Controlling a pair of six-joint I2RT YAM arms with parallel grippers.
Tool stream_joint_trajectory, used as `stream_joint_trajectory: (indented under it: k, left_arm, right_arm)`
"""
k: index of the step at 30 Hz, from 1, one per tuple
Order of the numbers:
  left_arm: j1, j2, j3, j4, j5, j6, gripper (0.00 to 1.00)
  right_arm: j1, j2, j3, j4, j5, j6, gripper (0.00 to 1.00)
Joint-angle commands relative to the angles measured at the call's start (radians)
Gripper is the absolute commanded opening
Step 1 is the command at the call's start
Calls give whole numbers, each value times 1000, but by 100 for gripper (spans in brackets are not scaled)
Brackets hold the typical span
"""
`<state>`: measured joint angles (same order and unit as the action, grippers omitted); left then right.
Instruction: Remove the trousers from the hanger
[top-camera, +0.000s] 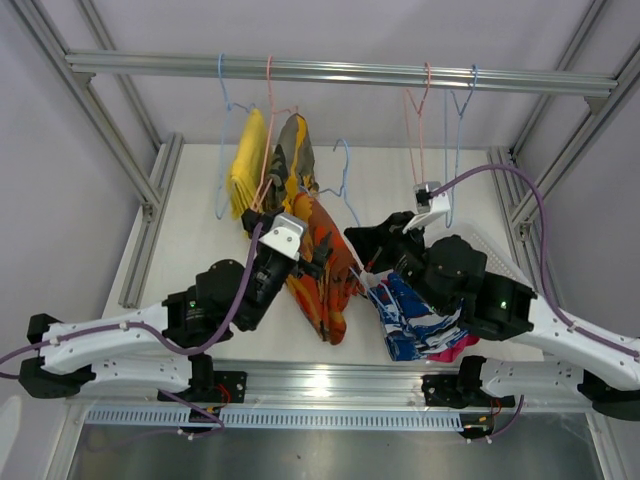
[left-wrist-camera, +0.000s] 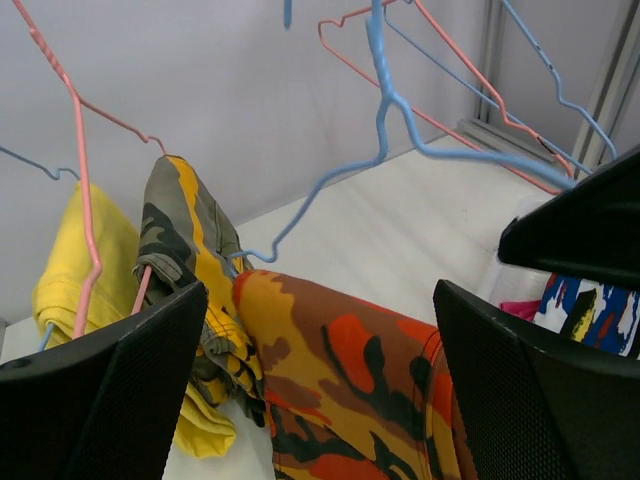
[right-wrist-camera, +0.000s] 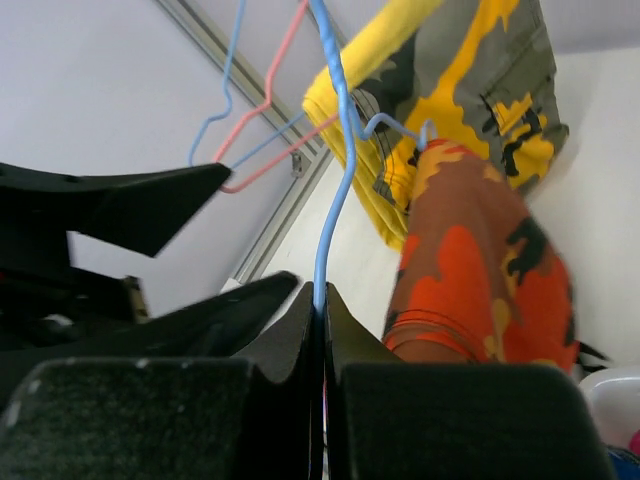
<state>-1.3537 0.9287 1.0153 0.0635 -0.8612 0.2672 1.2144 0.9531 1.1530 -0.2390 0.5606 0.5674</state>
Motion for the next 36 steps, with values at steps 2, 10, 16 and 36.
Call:
stream_joint_trajectory:
  k: [2, 10, 16, 36]
  left_arm:
    - [27, 15, -1, 82, 43, -8, 99]
    - [24, 73, -83, 7, 70, -114, 99]
    - [-18, 140, -84, -2, 57, -137, 99]
    - [-146, 150, -133, 120, -39, -94, 99]
  right_arm:
    - [4, 24, 165, -11, 9, -98, 0]
    - [10, 52, 208, -26, 81, -98, 0]
    - [42, 52, 215, 0, 205, -84, 0]
    - [114, 75, 252, 35, 308, -121, 0]
